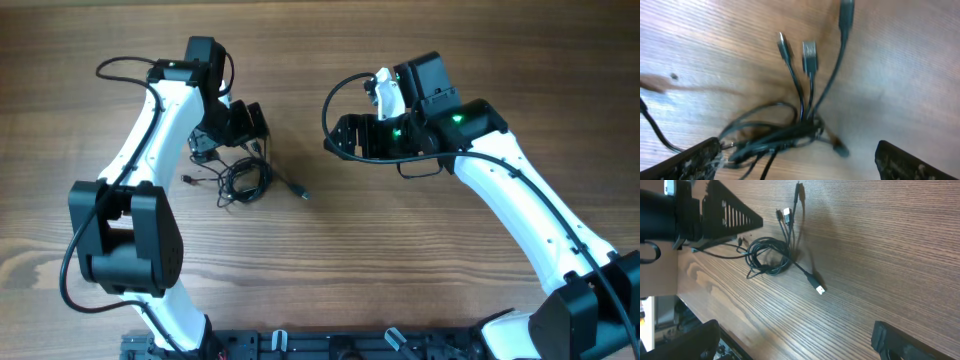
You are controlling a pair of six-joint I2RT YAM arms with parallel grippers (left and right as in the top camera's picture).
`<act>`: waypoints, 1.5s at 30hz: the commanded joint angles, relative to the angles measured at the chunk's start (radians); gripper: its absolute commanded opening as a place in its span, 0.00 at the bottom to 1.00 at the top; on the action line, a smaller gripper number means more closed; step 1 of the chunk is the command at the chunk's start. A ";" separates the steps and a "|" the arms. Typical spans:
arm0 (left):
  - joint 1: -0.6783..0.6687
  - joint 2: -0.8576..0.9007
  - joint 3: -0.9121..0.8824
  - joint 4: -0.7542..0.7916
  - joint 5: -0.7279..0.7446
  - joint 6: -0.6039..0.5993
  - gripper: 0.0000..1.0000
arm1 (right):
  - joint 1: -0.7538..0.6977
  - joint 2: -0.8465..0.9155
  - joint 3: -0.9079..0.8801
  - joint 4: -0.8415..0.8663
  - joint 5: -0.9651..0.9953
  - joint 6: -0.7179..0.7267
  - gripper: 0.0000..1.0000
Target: Untangle cables
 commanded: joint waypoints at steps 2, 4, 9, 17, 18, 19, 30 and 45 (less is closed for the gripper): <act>-0.006 -0.026 0.017 0.145 -0.014 -0.032 1.00 | 0.002 0.015 0.008 -0.013 -0.005 -0.002 1.00; -0.006 -0.026 0.017 0.218 0.090 -0.041 1.00 | 0.002 0.015 0.008 -0.016 -0.005 -0.003 1.00; 0.049 -0.074 0.019 0.291 0.124 -0.093 1.00 | 0.008 0.015 0.008 -0.033 -0.113 -0.100 1.00; 0.445 -0.151 0.019 -0.025 0.003 -0.301 1.00 | 0.190 0.155 0.008 0.313 -0.130 -0.027 1.00; 0.467 -0.151 0.018 -0.071 0.003 -0.300 1.00 | 0.200 0.194 0.009 0.393 -0.179 -0.018 1.00; 0.480 -0.151 0.018 -0.101 0.003 -0.300 1.00 | 0.203 0.217 0.012 0.438 -0.210 -0.004 1.00; 0.480 -0.151 0.016 -0.193 0.004 -0.293 1.00 | 0.359 0.515 0.040 0.895 0.094 -0.051 0.94; 0.267 -0.151 0.016 -0.182 0.030 -0.214 0.94 | 0.059 0.015 0.041 1.115 -0.489 0.554 0.04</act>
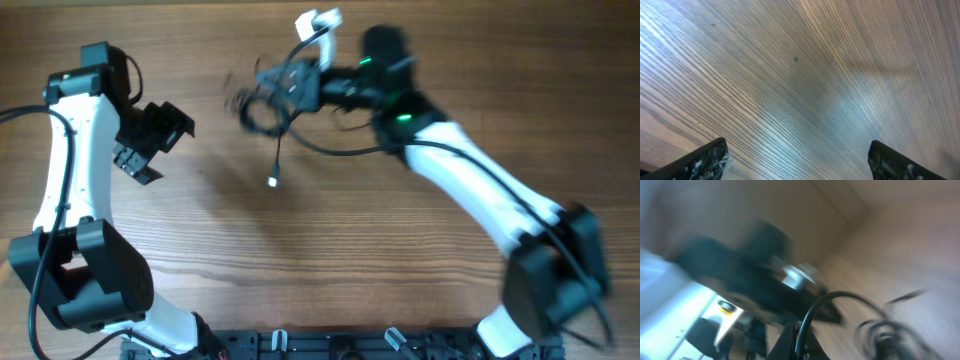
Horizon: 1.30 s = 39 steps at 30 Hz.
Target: Untangle cables
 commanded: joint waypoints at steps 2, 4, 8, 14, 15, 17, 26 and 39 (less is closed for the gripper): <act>-0.066 -0.011 0.005 0.014 0.010 0.019 0.95 | -0.071 -0.211 0.013 0.016 -0.148 0.250 0.04; -0.084 -0.011 0.005 0.023 0.011 0.019 0.95 | -0.069 -0.232 0.013 -0.025 -0.148 0.145 0.04; -0.110 -0.011 0.005 0.024 0.041 0.020 0.95 | -0.049 -0.178 0.013 -0.761 0.393 0.113 0.04; -0.115 -0.011 0.005 0.012 0.041 0.020 0.97 | -0.079 -0.168 0.013 -0.259 -0.085 0.351 0.04; -0.115 -0.011 0.005 0.012 0.041 0.020 0.97 | -0.075 -0.167 0.013 -0.406 0.029 0.314 0.04; -0.115 -0.011 0.005 0.011 0.089 0.030 0.96 | -0.060 -0.166 0.010 -0.713 0.256 0.427 0.04; -0.117 -0.011 0.005 0.047 0.518 0.340 1.00 | -0.056 -0.165 0.001 -0.637 0.186 0.432 0.04; -0.165 -0.011 0.005 0.024 0.621 0.334 0.86 | -0.055 -0.165 0.001 -0.203 -0.039 0.709 0.04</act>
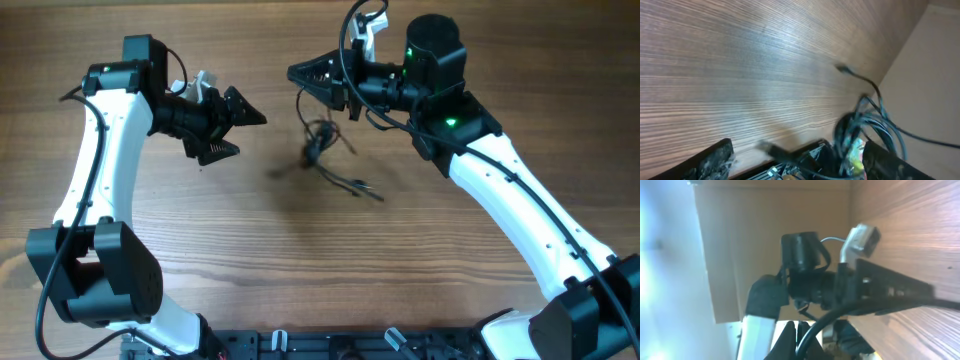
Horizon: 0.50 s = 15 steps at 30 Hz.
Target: Untangle cables
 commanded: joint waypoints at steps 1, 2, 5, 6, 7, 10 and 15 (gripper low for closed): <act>-0.043 -0.011 0.005 0.000 0.023 0.004 0.88 | 0.005 -0.007 0.015 0.069 -0.041 0.072 0.04; -0.056 -0.011 0.005 0.002 0.023 0.000 0.89 | 0.005 -0.007 0.015 0.082 -0.041 0.072 0.04; -0.089 -0.011 0.005 0.011 0.026 -0.049 0.94 | 0.011 -0.007 0.015 0.089 -0.052 0.066 0.04; -0.092 -0.011 0.005 0.013 0.026 -0.049 0.94 | 0.017 -0.007 0.015 0.089 -0.051 0.065 0.04; -0.092 -0.011 0.005 0.012 0.026 -0.049 0.94 | 0.023 -0.007 0.015 0.090 -0.051 0.066 0.04; -0.100 -0.011 0.005 0.000 0.026 -0.048 0.78 | 0.026 -0.007 0.015 0.100 -0.025 0.073 0.04; -0.125 -0.011 0.005 0.009 0.026 -0.048 0.38 | 0.026 -0.008 0.015 0.159 -0.050 0.138 0.04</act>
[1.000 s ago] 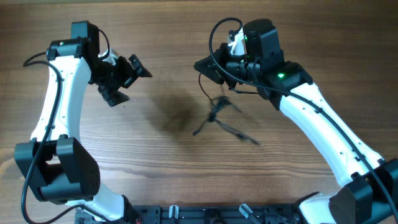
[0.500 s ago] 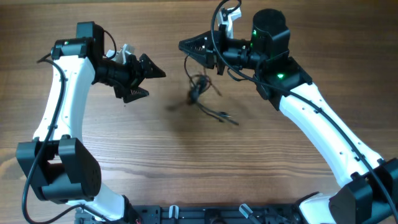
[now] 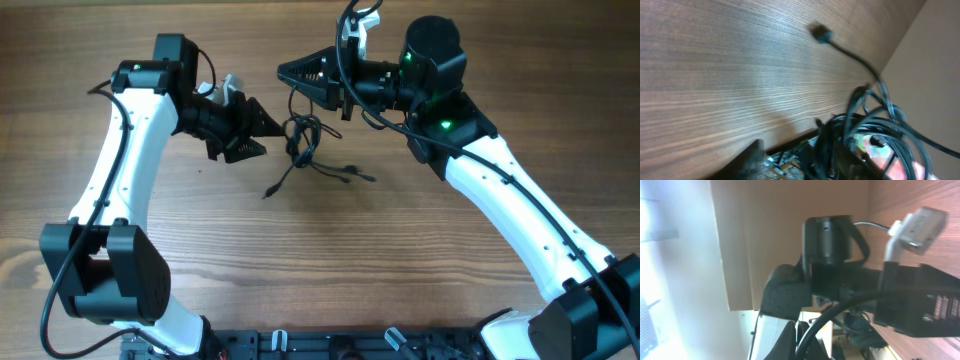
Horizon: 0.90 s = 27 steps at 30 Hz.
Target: Untangle cables
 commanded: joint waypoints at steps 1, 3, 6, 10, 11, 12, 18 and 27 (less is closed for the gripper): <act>-0.018 -0.011 0.005 0.005 0.013 0.000 0.34 | 0.001 -0.007 0.015 0.071 -0.022 0.059 0.04; -0.020 -0.011 0.005 0.006 0.013 0.000 0.50 | 0.001 -0.007 0.015 0.087 -0.025 0.057 0.04; -0.013 -0.011 0.005 0.008 0.045 0.004 0.77 | 0.001 -0.007 0.015 0.008 -0.024 0.002 0.04; 0.034 -0.011 0.005 0.007 0.051 0.005 0.81 | 0.001 -0.007 0.015 -0.107 -0.009 -0.055 0.04; 0.042 -0.011 0.005 0.005 0.052 0.015 0.83 | 0.001 -0.007 0.015 -0.107 -0.005 -0.052 0.04; 0.040 -0.011 0.005 -0.003 0.064 0.048 0.83 | 0.001 -0.007 0.015 -0.102 0.006 -0.050 0.04; 0.010 -0.011 0.005 0.000 0.062 0.053 0.65 | 0.001 -0.007 0.015 0.009 -0.012 0.037 0.04; -0.035 -0.011 0.005 0.011 0.066 0.049 0.57 | 0.009 -0.007 0.015 0.040 -0.026 0.063 0.04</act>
